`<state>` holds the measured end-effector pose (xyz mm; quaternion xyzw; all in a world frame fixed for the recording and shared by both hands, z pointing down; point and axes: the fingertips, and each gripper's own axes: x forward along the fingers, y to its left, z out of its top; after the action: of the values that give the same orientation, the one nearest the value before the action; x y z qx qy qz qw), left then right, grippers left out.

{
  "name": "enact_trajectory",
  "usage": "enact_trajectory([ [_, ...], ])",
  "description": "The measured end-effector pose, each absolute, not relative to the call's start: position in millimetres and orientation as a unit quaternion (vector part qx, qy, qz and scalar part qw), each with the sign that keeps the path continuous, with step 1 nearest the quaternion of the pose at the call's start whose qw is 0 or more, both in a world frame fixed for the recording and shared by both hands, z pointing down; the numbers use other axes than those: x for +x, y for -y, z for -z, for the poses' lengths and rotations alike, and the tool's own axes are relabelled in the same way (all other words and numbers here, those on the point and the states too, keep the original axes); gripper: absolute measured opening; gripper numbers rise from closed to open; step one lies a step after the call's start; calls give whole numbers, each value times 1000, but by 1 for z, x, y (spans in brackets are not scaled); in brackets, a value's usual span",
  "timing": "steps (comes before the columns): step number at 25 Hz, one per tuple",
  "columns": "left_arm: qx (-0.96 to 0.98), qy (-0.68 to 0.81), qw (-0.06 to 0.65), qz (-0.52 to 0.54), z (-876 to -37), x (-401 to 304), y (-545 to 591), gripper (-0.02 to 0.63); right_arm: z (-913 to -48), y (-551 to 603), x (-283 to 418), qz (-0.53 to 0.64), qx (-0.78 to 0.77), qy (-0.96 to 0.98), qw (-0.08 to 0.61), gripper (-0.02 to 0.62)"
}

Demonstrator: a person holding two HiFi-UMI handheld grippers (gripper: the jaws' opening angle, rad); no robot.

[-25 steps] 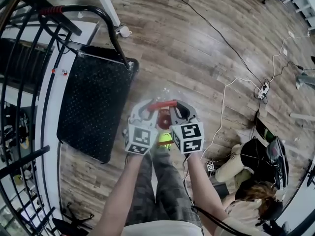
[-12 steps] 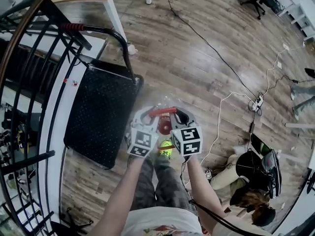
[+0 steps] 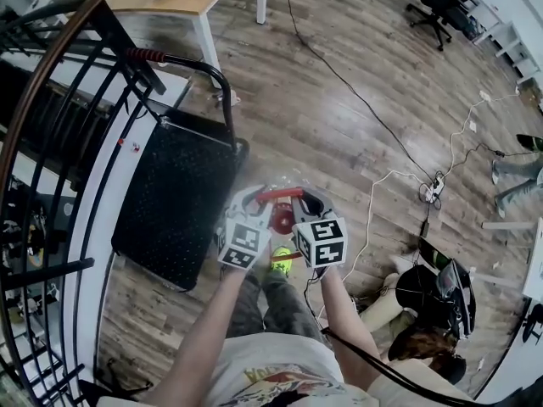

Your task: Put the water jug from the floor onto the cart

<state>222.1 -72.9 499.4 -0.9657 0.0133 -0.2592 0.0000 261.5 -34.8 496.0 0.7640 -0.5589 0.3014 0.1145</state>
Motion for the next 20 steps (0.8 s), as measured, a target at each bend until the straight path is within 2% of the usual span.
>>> enact_trajectory([
  [20, -972, -11, -12, 235, -444, 167, 109, 64, -440, 77, 208, -277, 754, 580, 136, 35],
])
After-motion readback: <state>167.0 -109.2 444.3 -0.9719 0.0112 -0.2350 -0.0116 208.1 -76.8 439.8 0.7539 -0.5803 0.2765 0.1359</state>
